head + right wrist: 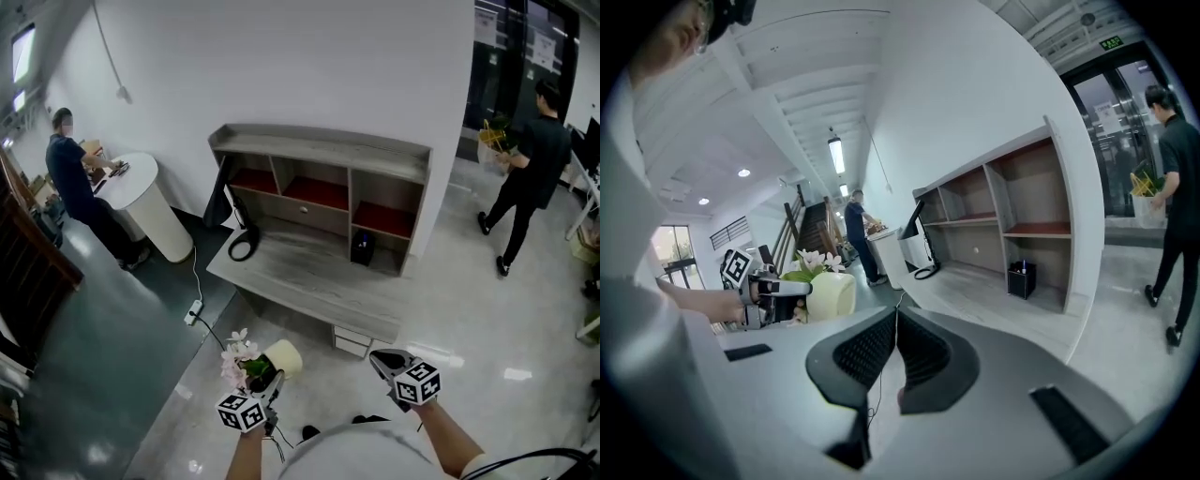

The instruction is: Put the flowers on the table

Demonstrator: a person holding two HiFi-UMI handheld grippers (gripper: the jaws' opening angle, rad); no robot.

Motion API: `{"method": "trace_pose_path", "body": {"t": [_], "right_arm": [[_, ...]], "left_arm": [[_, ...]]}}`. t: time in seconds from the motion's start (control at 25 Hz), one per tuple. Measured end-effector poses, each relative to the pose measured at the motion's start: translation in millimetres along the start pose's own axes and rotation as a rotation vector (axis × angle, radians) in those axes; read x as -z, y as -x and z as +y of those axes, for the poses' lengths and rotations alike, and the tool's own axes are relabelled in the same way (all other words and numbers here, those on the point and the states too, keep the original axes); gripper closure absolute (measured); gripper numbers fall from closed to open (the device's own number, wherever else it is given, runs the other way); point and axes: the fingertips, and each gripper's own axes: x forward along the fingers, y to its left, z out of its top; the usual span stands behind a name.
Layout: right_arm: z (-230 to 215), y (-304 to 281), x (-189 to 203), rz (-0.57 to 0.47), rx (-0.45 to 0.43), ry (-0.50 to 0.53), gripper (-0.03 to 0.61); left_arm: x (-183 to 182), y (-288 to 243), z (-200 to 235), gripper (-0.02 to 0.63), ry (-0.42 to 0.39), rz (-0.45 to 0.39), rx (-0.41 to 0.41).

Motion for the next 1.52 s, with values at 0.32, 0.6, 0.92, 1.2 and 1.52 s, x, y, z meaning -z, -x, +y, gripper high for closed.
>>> {"method": "trace_pose_path", "body": {"t": [0.32,0.6,0.92,1.2,1.52], "right_arm": [[-31.2,19.1,-5.7,0.009,-0.004,0.026,0.558],[-56.3,22.9,-10.6,0.038,0.004,0.053,0.558],[-64.6,-3.9,-25.9,0.029,0.043,0.045,0.558],[-66.1,-51.8,-45.6,-0.001,0.098,0.006,0.558],[-67.2,-109.5,-71.4,-0.016,0.153,-0.015,0.558]], "left_arm": [[-2.6,-40.2,-26.5,0.552,-0.022,0.005,0.033],[-3.1,-73.4,-38.4,0.552,-0.007,0.015,0.061],[-34.3,-99.3,-12.4,0.552,-0.034,0.013,0.115],[-59.4,-113.0,31.9,0.552,-0.066,0.043,0.154],[-97.4,-131.7,90.4,0.552,-0.088,0.071,0.206]]}}
